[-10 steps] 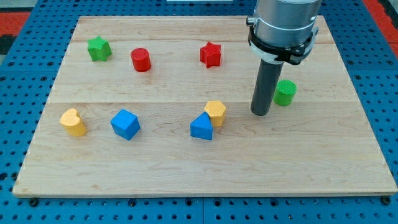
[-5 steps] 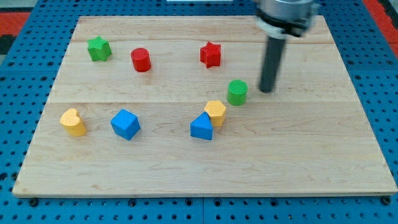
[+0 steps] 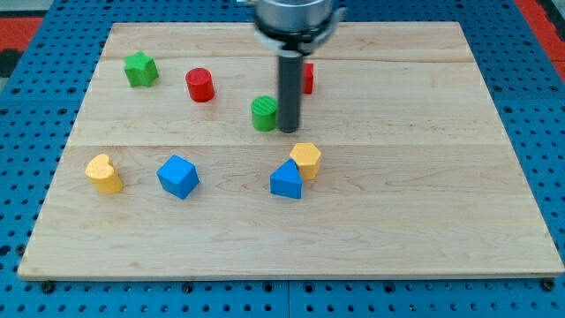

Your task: Make a group of red blocks and green blocks

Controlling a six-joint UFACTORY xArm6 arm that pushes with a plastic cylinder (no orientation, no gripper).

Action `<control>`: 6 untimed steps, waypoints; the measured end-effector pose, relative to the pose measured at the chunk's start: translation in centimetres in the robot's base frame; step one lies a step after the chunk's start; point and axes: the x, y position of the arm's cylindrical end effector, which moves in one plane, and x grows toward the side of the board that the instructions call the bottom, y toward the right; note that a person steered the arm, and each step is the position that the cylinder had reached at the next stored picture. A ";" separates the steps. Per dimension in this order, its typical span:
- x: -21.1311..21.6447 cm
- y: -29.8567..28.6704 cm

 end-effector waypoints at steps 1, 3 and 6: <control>-5.3 -3.8; -7.5 -10.9; -7.4 -13.5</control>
